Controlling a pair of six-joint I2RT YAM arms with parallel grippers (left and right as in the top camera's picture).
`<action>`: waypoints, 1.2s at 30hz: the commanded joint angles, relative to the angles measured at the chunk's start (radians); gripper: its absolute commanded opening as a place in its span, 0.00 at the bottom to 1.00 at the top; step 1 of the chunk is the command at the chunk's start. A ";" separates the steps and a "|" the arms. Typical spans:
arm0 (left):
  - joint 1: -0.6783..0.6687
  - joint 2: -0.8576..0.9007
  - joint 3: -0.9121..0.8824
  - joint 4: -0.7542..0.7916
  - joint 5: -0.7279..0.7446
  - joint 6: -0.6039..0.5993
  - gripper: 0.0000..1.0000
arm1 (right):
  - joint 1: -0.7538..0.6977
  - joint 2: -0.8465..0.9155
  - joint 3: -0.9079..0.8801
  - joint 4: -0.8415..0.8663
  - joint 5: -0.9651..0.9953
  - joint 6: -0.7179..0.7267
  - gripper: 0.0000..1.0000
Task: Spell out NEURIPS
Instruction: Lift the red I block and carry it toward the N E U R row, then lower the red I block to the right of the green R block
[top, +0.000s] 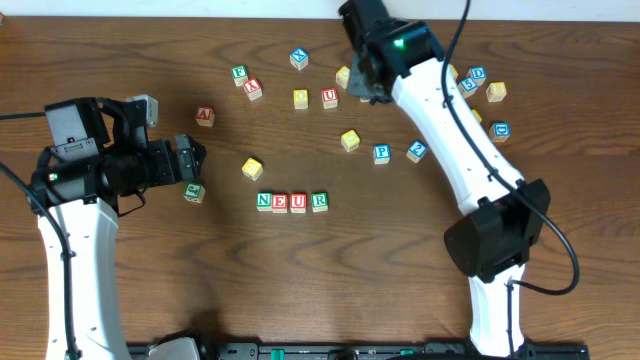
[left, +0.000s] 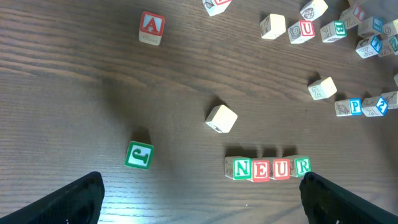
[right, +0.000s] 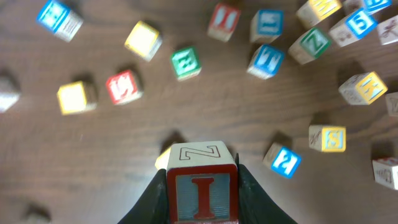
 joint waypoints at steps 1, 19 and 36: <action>0.004 -0.004 0.021 0.000 -0.005 -0.005 0.99 | 0.032 -0.039 0.016 -0.029 -0.014 -0.037 0.01; 0.004 -0.004 0.021 0.000 -0.005 -0.005 0.99 | 0.133 -0.442 -0.626 0.233 -0.045 0.008 0.01; 0.004 -0.004 0.021 0.000 -0.005 -0.005 0.99 | 0.254 -0.531 -1.002 0.430 -0.031 0.168 0.06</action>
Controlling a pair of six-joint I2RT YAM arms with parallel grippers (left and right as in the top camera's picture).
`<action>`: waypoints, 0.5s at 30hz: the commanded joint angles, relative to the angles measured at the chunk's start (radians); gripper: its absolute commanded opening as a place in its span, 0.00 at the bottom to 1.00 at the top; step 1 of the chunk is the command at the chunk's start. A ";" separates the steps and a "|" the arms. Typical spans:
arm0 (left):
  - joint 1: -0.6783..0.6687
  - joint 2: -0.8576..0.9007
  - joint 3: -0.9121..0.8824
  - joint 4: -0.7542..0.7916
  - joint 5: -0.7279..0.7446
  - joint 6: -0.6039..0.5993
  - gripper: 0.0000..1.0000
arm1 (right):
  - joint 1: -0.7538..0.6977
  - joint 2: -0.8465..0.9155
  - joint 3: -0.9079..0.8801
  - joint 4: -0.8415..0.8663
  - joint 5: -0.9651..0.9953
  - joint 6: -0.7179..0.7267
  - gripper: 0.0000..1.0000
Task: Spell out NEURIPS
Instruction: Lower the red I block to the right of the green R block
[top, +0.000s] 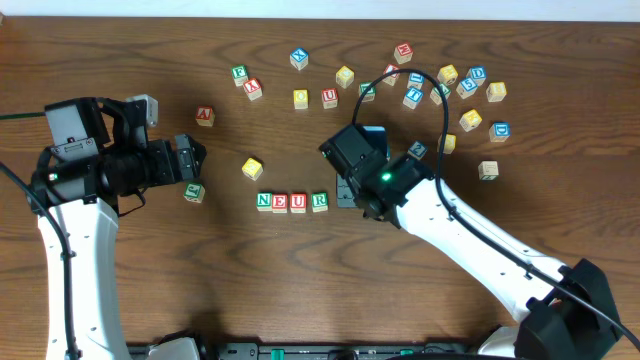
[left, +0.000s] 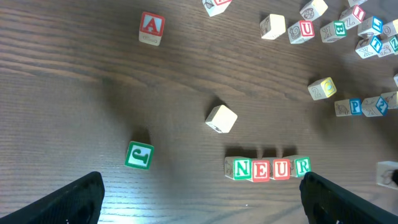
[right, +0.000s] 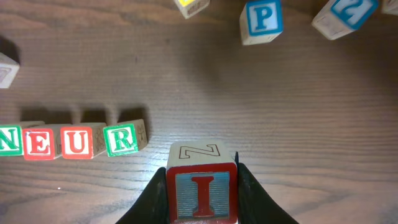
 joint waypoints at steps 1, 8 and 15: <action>0.004 -0.004 0.020 0.000 -0.005 -0.005 0.99 | 0.013 -0.005 -0.039 0.024 0.000 0.051 0.06; 0.004 -0.004 0.020 0.000 -0.005 -0.005 0.99 | 0.013 0.014 -0.085 0.059 0.001 0.057 0.07; 0.004 -0.004 0.020 0.000 -0.005 -0.005 0.99 | 0.013 0.079 -0.085 0.078 0.003 0.056 0.06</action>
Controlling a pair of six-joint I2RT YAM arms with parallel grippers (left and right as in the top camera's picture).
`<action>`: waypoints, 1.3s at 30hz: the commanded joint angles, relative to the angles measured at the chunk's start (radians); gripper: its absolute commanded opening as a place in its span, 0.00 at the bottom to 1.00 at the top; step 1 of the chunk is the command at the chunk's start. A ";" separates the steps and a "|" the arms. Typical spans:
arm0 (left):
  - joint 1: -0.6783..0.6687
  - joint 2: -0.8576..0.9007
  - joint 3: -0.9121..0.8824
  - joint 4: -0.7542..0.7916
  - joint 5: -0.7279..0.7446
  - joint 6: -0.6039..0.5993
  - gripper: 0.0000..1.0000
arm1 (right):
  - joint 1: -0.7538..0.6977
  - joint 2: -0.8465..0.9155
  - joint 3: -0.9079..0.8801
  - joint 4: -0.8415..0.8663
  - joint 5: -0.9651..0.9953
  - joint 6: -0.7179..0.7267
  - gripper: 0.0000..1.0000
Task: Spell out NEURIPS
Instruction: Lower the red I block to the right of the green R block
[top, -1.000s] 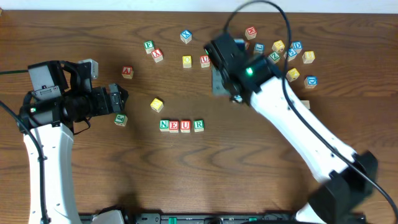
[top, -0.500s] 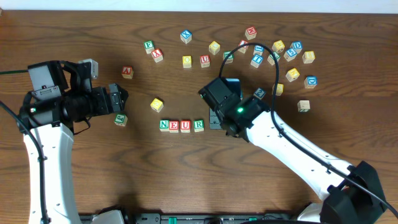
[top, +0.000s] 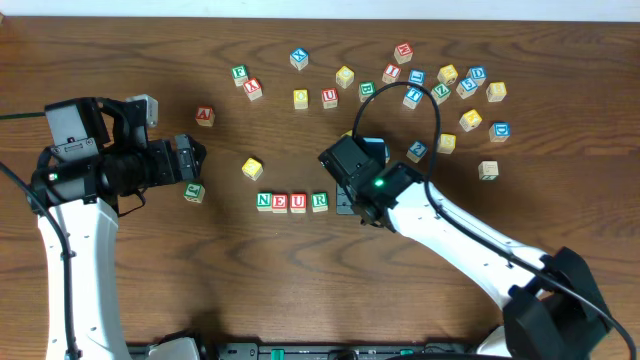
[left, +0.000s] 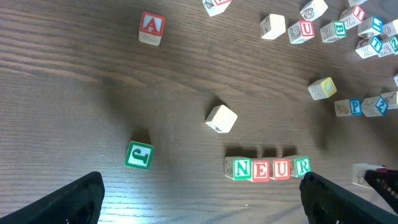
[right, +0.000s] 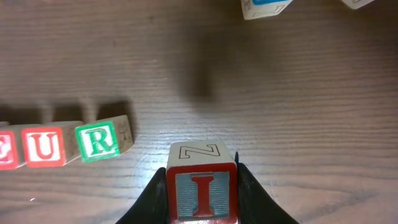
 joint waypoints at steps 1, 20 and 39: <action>0.004 -0.004 0.020 0.000 -0.005 -0.005 0.99 | 0.009 0.047 -0.006 0.007 0.012 0.014 0.05; 0.004 -0.004 0.020 0.000 -0.005 -0.005 0.99 | 0.016 0.079 -0.005 0.035 0.012 0.015 0.04; 0.004 -0.004 0.020 0.000 -0.005 -0.005 0.99 | 0.019 0.091 -0.005 0.090 0.021 0.019 0.03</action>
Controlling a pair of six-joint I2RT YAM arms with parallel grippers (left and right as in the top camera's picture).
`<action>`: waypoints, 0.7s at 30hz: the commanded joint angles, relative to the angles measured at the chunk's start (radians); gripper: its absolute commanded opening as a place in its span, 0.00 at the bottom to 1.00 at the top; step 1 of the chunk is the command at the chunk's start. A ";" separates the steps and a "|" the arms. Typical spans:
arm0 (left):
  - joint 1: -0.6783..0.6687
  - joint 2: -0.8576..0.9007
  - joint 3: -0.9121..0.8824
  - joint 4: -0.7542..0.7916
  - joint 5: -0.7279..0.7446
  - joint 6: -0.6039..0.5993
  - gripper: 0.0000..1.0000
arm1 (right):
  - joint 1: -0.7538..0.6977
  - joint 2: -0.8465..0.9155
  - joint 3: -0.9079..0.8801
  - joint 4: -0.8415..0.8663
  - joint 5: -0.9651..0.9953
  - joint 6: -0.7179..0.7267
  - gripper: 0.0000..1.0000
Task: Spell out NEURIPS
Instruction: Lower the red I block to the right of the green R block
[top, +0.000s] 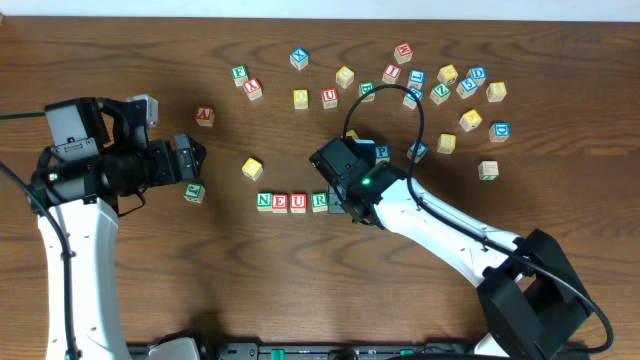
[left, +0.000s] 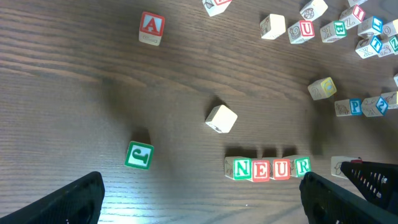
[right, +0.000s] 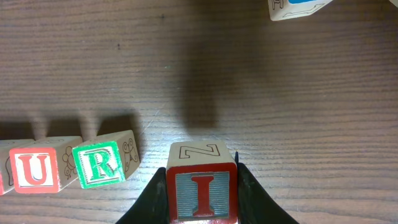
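Four blocks spell N E U R in a row (top: 291, 202) at the table's middle; the green R (right: 97, 167) is its right end. My right gripper (right: 202, 190) is shut on a red I block (right: 201, 195), held just right of the R with a small gap between them. A blue P block (left: 354, 106) lies further back, near a cluster of loose letter blocks (top: 440, 85). My left gripper (left: 199, 196) stands open at the left, with nothing between its fingers.
A green J block (left: 138, 155), a plain yellow block (top: 252, 168) and a red A block (top: 204, 116) lie left of the row. More loose blocks (top: 290, 85) spread across the back. My right arm (top: 440, 225) reaches diagonally from the front right.
My right gripper has moved a little left with the I block, so it now sits closer to the R. The left arm has not moved.
My right gripper held the I block above the scattered blocks at the back. Then it was down by the row, to the right of the R. After that it came nearer, and now the I is close beside the R.
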 joint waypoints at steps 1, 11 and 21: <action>0.004 -0.004 0.020 0.000 -0.005 -0.005 0.99 | 0.013 0.011 -0.005 0.010 0.021 0.016 0.03; 0.004 -0.004 0.020 0.000 -0.005 -0.005 0.99 | 0.035 0.025 -0.005 0.029 0.029 0.019 0.05; 0.004 -0.004 0.020 0.000 -0.005 -0.005 0.99 | 0.038 0.070 -0.005 0.050 0.031 0.018 0.06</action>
